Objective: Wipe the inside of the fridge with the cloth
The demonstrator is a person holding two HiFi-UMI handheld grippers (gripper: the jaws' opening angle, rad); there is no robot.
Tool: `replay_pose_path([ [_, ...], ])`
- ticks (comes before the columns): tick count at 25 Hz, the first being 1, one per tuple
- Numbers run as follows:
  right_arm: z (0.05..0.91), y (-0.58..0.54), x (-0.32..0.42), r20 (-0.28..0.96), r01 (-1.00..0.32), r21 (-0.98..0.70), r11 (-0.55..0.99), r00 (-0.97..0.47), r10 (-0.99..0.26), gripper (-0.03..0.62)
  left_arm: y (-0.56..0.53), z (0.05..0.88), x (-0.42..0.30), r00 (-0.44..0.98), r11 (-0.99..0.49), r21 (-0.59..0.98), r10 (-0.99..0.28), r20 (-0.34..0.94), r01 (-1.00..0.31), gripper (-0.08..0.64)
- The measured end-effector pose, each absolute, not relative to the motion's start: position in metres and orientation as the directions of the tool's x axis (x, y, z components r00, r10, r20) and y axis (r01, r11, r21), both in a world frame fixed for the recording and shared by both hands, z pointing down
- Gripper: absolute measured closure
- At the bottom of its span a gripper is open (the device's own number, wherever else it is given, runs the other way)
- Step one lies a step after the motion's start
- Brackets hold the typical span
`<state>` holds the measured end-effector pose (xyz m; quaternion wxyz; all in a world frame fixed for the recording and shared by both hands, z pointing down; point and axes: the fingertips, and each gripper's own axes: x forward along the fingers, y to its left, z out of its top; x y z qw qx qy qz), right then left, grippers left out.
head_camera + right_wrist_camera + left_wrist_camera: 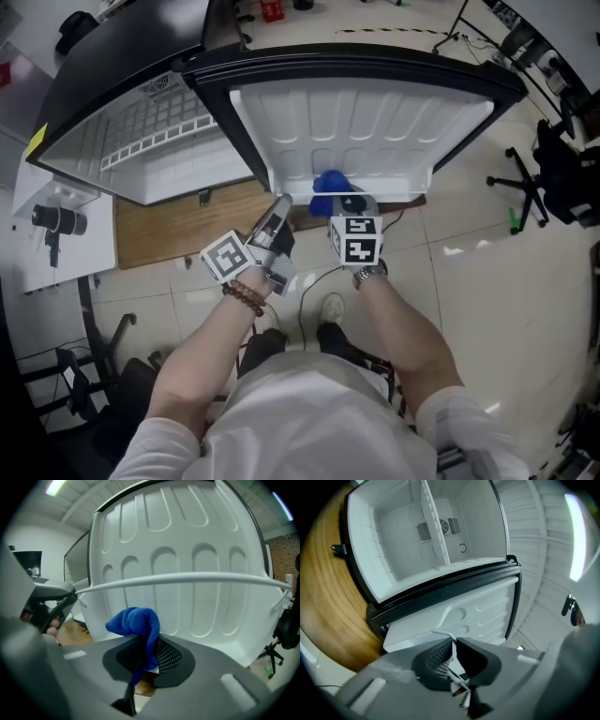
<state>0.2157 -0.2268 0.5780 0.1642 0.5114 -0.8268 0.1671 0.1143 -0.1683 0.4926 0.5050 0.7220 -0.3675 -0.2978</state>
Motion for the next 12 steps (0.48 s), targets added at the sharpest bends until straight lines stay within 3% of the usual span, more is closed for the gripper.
replay_pose_path([
  [12, 0.581, -0.233, 0.309, 0.469, -0.960, -0.075, 0.268, -0.271, -0.840, 0.540, -0.166, 0.490, 0.115, 0.542, -0.232, 0.947, -0.837, -0.079, -0.221, 0.531],
])
